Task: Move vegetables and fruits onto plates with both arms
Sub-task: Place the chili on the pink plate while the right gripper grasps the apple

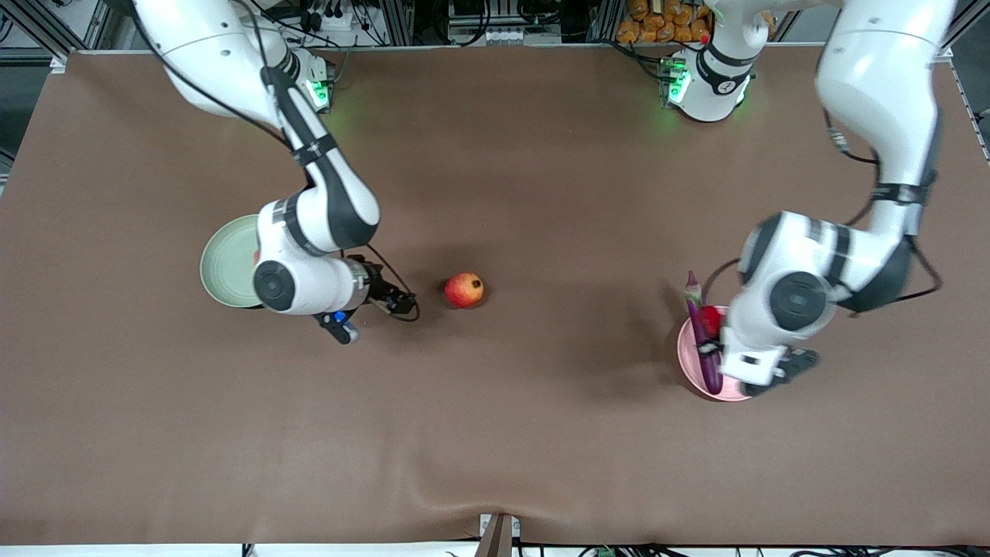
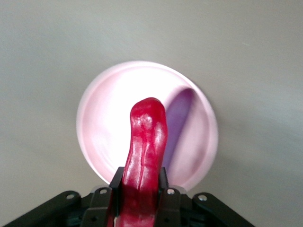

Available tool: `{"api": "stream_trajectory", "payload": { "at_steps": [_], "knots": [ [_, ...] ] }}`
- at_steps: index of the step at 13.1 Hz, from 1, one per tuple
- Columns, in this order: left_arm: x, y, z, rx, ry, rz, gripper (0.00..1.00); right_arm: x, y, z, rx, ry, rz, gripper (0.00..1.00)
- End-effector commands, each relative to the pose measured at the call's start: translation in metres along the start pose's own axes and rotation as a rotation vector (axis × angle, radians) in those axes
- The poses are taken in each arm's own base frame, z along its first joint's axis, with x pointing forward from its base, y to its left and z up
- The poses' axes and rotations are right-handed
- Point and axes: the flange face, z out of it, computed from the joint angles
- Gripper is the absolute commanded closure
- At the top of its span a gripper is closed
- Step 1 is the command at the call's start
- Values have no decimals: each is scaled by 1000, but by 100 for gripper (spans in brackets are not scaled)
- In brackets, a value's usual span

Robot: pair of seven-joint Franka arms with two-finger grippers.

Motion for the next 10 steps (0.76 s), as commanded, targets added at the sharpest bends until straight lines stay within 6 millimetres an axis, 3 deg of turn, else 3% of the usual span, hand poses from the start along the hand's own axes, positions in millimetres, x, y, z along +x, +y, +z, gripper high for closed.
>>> {"api": "stream_trajectory", "payload": {
  "at_steps": [1, 2, 4, 6, 7, 8, 9, 10],
  "knots": [
    [26, -40, 15, -18, 3, 126, 100, -66, -25, 2, -2, 12, 47, 0],
    [32, -48, 21, -27, 6, 157, 100, -85, -30, 0, -4, 21, 70, 0],
    [38, -58, 37, -30, -7, 209, 100, -94, -35, 1, -2, 23, 91, 0],
    [40, -59, 44, -38, -11, 255, 97, -103, -44, 21, 2, 36, 70, 0],
    [41, -57, 47, -44, -7, 261, 75, -101, -50, 23, 47, 47, 77, 0],
    [42, -56, 46, -57, 5, 253, 11, -106, -57, 30, 86, 67, 74, 0],
    [43, -56, 41, -68, 12, 238, 0, -115, -65, 39, 121, 87, 89, 0],
    [45, -58, 31, -77, 24, 234, 0, -119, -74, 47, 156, 103, 122, 0]
  ]
}}
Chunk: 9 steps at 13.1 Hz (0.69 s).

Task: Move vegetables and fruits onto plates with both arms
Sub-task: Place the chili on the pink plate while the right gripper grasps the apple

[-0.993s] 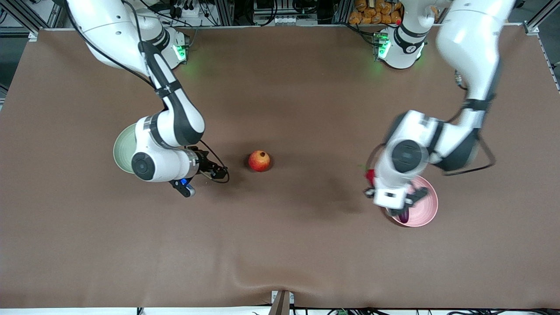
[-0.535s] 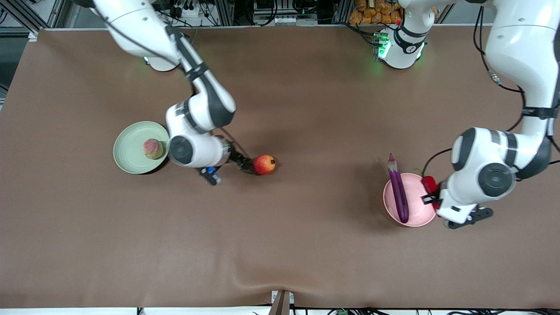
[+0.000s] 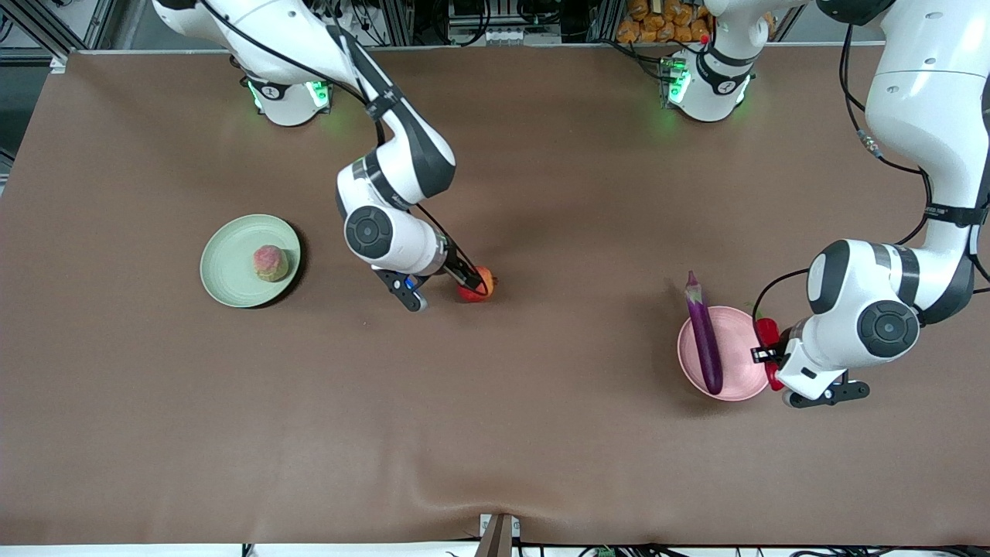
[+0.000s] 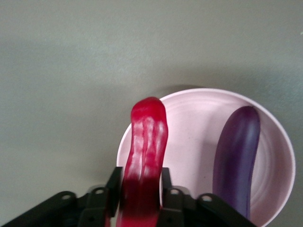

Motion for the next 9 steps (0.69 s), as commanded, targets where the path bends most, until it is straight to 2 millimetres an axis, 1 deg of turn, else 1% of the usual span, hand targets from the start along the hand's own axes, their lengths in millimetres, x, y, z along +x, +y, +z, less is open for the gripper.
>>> {"api": "stream_trajectory", "payload": {
  "at_steps": [1, 2, 3, 6, 7, 8, 9],
  "knots": [
    [3, -4, -36, -19, 54, 1, 0, -16, -19, 24, 55, 28, 62, 0],
    [3, -5, -53, -16, 81, 4, 0, -17, -20, 31, 49, 31, 59, 0],
    [1, -7, -72, -10, 105, 6, 0, -14, -19, 34, 44, 34, 62, 0],
    [-6, -14, -138, -2, 198, 34, 0, -13, -17, 38, 35, 38, 64, 0],
    [-10, -15, -157, 3, 220, 36, 0, -13, -17, 38, 37, 40, 66, 0],
    [-17, -16, -174, 15, 220, 41, 0, -7, -17, 36, 43, 48, 72, 0],
    [-28, -11, -192, 21, 207, 51, 0, -1, -17, 40, 49, 68, 71, 0]
  ]
}}
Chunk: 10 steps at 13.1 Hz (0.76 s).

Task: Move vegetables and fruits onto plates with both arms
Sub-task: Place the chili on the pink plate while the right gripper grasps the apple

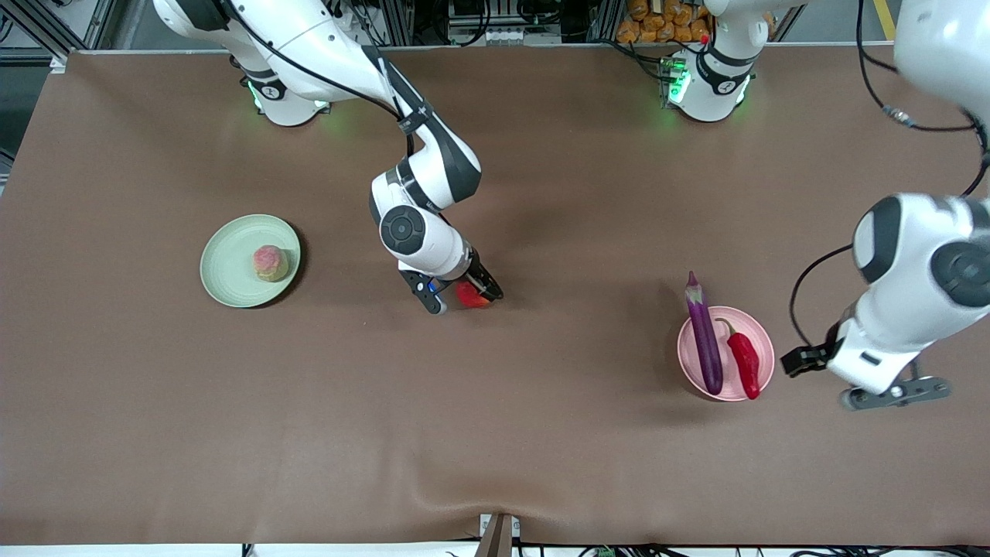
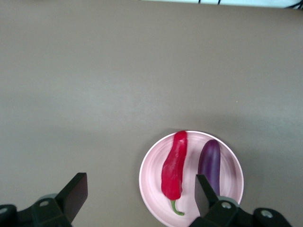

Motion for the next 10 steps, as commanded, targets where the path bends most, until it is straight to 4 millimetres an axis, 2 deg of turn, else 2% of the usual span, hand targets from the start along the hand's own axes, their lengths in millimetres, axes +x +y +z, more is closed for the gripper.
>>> {"api": "stream_trajectory", "payload": {
  "at_steps": [1, 3, 5, 8, 9, 10],
  "knots": [
    [-18, 2, -64, -5, -16, 13, 0, 9, -1, 9, 8, 42, 7, 0],
    [-27, 1, -100, -21, -51, -5, 0, 4, 1, 17, 13, 52, 18, 0],
    [-38, 11, -146, -38, -24, 30, 0, 6, 1, 35, 26, 66, 23, 0],
    [-66, 15, -209, -128, -19, 24, 0, 0, 7, 55, 16, 95, -2, 0],
    [-74, 13, -223, -162, -33, 10, 0, -1, 8, 56, 2, 141, -57, 7],
    [-82, 12, -229, -160, -50, 13, 0, -4, 9, 57, -18, 169, -94, 65]
  ]
}}
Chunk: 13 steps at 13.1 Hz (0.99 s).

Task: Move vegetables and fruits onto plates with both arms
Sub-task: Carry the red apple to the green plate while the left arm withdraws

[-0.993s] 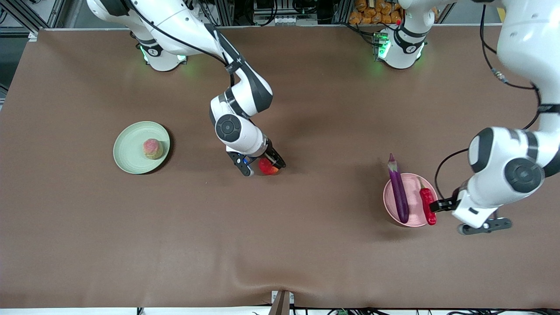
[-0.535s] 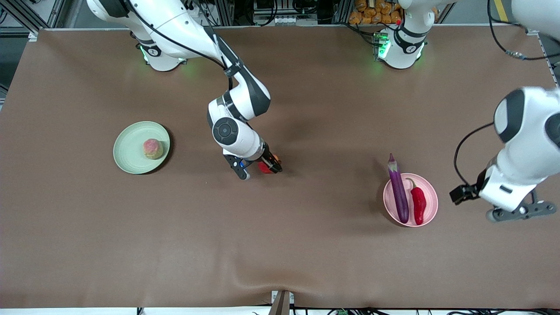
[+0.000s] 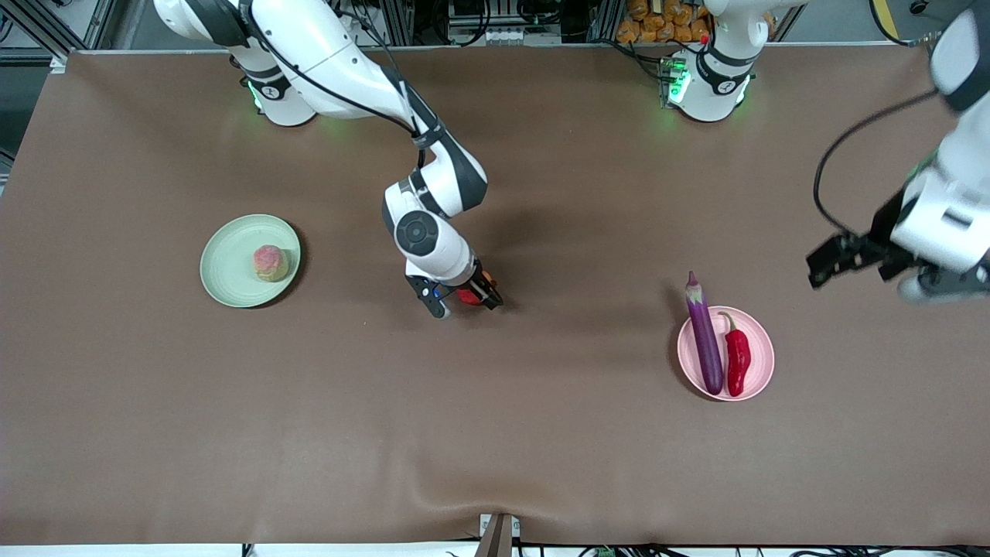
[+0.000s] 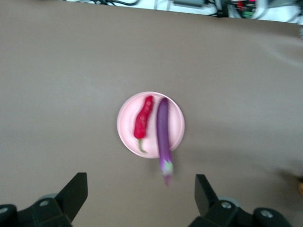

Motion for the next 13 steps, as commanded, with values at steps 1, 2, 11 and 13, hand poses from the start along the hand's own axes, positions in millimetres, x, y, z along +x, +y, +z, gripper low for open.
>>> {"api": "stream_trajectory", "payload": {
  "at_steps": [1, 2, 11, 13],
  "knots": [
    [-23, -4, -21, -13, -38, 20, 0, 1, 3, 0, -31, 57, -33, 100],
    [-26, -4, -24, -10, -39, 34, 0, 5, 6, -3, -65, 54, -33, 100],
    [-67, -25, -60, -36, -97, 31, 0, 113, 58, -134, -441, -17, -197, 100],
    [-65, -28, -58, -35, -103, 36, 0, 144, 80, -153, -464, -75, -259, 100]
  ]
}}
